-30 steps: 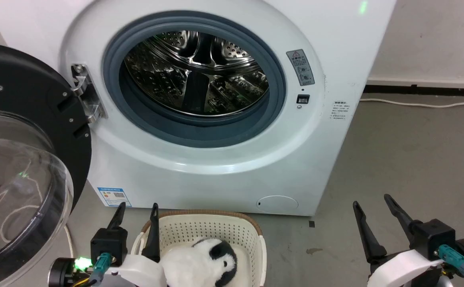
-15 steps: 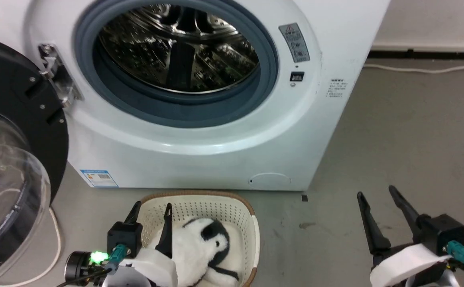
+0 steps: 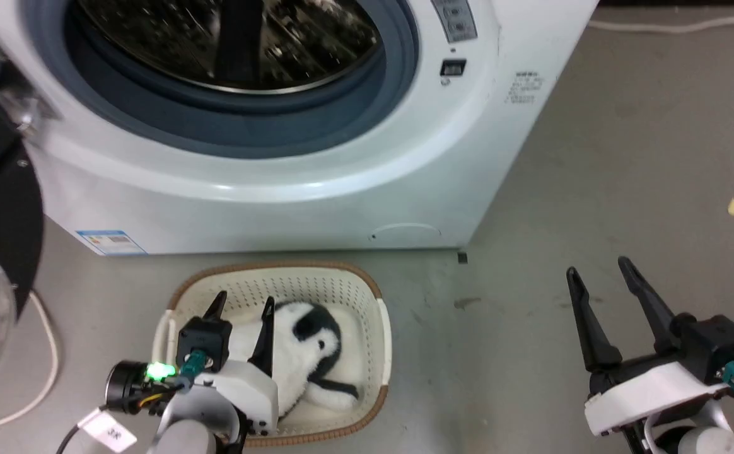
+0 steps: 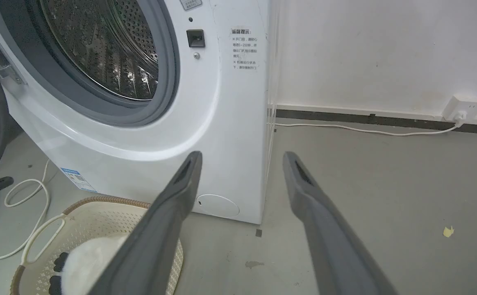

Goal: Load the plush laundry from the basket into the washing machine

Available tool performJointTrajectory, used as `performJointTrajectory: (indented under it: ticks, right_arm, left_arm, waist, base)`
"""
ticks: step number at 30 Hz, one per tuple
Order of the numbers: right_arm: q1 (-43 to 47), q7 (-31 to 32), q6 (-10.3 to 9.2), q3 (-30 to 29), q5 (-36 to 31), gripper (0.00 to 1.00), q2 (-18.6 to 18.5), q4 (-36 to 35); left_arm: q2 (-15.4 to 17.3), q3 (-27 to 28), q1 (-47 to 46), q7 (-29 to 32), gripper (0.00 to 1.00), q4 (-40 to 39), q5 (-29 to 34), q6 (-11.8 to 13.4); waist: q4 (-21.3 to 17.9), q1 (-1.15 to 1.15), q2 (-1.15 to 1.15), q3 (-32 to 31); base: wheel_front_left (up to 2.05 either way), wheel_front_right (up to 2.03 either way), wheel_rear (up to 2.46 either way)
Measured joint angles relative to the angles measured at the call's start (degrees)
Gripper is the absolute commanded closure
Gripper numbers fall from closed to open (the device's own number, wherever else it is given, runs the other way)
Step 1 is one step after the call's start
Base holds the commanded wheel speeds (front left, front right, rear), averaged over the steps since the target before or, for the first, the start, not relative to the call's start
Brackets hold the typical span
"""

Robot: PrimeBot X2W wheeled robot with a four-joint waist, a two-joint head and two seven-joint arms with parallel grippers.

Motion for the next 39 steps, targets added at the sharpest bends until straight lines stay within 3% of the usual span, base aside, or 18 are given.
performJointTrajectory:
  ticks: [8,23,39]
  right_arm:
    - [-1.4,-0.9,0.00,0.9,1.5,0.00,0.0,-1.1]
    - [-4.0,-2.8,0.00,2.0,4.7,0.00,0.0,-2.0]
    - [-6.0,-5.0,0.00,2.1,7.5,0.00,0.0,-3.1]
  left_arm:
    - [2.0,-1.0,-5.0,-0.2,0.00,6.4,-0.5,-1.1]
    - [5.8,-1.9,-14.0,7.1,0.00,21.9,-4.5,-2.0]
    - [10.7,-9.0,-25.5,16.2,0.00,33.4,-2.9,-0.4]
  waist:
    - [-1.6,0.00,0.00,4.8]
    - [-5.3,0.00,0.00,14.6]
    - [-8.5,0.00,0.00,24.0]
  base:
    - [0.00,0.00,0.00]
    - [0.00,0.00,0.00]
    - [0.00,0.00,0.00]
